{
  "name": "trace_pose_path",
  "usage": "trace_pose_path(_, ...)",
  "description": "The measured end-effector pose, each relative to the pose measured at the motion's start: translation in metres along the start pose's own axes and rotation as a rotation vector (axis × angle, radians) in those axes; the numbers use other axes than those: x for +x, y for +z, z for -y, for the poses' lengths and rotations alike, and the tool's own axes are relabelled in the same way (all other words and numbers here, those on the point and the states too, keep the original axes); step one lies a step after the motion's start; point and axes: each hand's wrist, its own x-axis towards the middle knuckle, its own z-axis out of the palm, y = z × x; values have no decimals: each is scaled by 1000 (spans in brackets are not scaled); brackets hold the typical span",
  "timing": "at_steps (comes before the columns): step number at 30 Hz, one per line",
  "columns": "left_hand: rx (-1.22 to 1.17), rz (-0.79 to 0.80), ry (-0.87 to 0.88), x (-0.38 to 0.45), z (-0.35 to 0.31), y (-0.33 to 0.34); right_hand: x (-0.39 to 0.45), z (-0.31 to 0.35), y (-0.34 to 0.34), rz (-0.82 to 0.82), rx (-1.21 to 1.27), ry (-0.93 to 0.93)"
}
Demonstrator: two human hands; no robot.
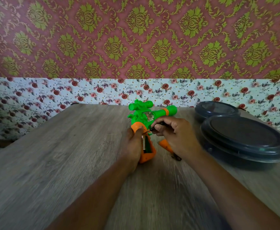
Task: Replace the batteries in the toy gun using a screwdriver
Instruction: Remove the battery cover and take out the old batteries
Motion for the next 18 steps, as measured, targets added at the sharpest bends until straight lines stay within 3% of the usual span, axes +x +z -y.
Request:
trace_pose_path(8,18,-48,-27,-2,-3,-2,0,0,-6,31,74,-36)
trace_pose_path(13,-13,-47,-50,-5,-8,-2,3,4,-13,-156,425,112)
trace_pose_path(16,13,-42,-44,-8,-11,-1,2,-1,-11,-162,200,229)
trace_pose_path(18,3,-36,-26,-8,-10,-1,0,-5,-2,11,-58,256)
